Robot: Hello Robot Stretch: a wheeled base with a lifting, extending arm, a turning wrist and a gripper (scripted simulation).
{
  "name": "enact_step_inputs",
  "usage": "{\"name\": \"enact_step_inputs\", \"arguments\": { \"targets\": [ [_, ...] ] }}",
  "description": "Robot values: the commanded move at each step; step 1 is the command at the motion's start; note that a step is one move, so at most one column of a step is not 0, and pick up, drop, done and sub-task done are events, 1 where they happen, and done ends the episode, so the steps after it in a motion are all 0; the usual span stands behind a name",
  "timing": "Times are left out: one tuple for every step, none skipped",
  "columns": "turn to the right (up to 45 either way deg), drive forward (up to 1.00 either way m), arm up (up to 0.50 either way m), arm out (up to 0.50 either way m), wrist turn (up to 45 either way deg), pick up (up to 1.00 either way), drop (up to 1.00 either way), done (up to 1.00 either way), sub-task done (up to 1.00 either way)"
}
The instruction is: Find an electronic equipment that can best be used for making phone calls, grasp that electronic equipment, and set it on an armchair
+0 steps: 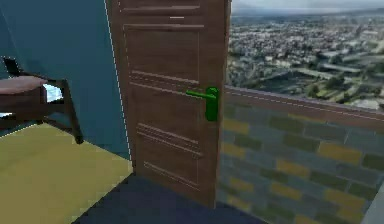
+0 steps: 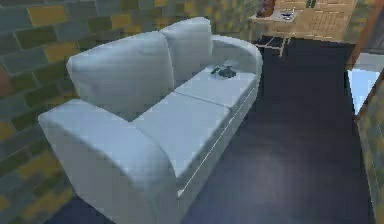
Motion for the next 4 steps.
{"name": "enact_step_inputs", "arguments": {
  "targets": [
    [-45.0, 0.0, 0.0, 0.0, 0.0, 0.0, 0.0, 0.0, 0.0],
    [-12.0, 0.0, 0.0, 0.0, 0.0, 0.0, 0.0, 0.0, 0.0],
    [0.0, 1.0, 0.0, 0.0, 0.0, 0.0, 0.0, 0.0, 0.0],
    [-3.0, 0.0, 0.0, 0.0, 0.0, 0.0, 0.0, 0.0, 0.0]
  ]
}}
